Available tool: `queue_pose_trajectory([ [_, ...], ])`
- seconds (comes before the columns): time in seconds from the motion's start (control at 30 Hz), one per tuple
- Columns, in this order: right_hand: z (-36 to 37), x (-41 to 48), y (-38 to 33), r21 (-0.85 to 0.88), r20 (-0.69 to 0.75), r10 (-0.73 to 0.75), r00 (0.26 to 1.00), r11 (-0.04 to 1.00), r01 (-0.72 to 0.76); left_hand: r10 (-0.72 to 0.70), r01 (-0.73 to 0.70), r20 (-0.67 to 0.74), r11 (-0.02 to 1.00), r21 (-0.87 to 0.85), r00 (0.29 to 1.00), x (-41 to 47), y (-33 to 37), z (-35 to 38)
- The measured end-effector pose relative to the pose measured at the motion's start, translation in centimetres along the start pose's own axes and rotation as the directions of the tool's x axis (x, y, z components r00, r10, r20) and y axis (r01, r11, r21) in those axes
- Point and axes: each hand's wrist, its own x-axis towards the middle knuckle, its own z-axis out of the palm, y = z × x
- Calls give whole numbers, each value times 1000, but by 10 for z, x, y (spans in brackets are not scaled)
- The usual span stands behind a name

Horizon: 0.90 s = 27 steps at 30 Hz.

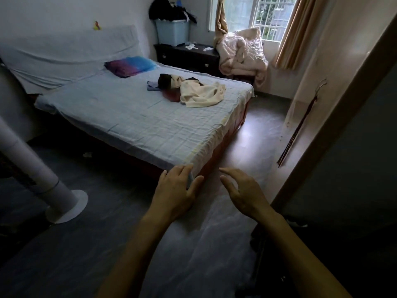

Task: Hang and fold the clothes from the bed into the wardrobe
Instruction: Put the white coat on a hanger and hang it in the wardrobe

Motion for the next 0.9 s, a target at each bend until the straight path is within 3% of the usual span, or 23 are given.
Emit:
queue_pose_trajectory([
  [0.33,19,93,81,34,-17,102,995,994,-102,47,-47,111,999,-3,993,128,-13,57],
  [0.6,-16,200,170,109,-83,151,985,984,-142,48,-50,196,999,6,980,269,18,89],
  [0.9,-42,304,237,161,-120,165,979,976,-144,71,-75,143,997,17,987,394,33,122],
])
